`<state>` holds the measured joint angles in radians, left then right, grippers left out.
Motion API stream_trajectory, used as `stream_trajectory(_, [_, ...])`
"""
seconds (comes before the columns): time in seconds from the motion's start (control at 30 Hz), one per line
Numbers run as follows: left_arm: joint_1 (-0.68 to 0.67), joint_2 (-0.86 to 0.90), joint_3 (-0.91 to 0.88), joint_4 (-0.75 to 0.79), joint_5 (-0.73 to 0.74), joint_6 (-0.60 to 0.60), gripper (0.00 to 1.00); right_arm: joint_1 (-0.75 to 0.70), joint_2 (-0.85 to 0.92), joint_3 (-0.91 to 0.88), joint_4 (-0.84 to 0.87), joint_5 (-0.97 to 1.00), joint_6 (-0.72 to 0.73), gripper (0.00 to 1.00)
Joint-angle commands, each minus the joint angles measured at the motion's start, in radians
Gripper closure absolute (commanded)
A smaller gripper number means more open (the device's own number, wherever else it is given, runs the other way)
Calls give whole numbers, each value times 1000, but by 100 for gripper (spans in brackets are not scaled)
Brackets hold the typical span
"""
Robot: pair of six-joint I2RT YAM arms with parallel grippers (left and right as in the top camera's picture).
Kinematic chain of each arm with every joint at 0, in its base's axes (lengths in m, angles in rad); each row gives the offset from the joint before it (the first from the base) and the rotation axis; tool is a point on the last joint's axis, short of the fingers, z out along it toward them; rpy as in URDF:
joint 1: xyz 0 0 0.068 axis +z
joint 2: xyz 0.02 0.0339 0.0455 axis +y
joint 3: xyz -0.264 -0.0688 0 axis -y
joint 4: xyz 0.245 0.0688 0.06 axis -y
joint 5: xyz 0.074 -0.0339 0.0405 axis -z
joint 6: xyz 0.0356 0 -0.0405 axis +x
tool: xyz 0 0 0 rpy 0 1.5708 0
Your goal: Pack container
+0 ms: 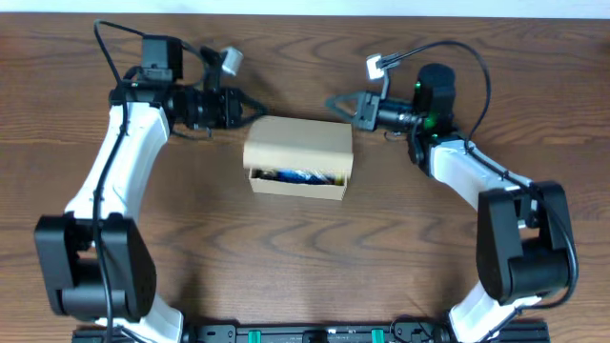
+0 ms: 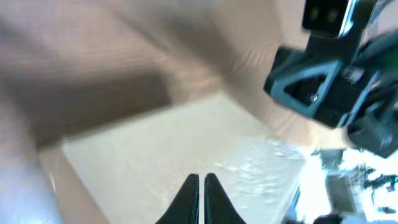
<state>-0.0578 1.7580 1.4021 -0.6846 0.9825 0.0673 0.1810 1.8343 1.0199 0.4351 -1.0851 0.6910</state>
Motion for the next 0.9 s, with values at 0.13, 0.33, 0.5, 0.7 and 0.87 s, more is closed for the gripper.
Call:
stream_trajectory(0.13, [-29, -129, 10, -209, -226, 179, 94, 36, -174, 8, -357, 77, -246, 98])
stream_trajectory(0.33, [-42, -277, 7, -309, -339, 181, 94, 78, -398, 8, -768, 374, -438, 99])
stream_trajectory(0.5, [-83, -326, 0, -309, -424, 181, 94, 153, -494, 7, -945, 605, -465, 99])
stream_trajectory(0.7, [-103, -318, -148, -179, -407, 154, 94, 202, -459, -12, -977, 676, -464, 99])
stream_trajectory(0.87, [-108, -314, -289, -35, -396, 103, 94, 202, -386, -34, -973, 700, -464, 99])
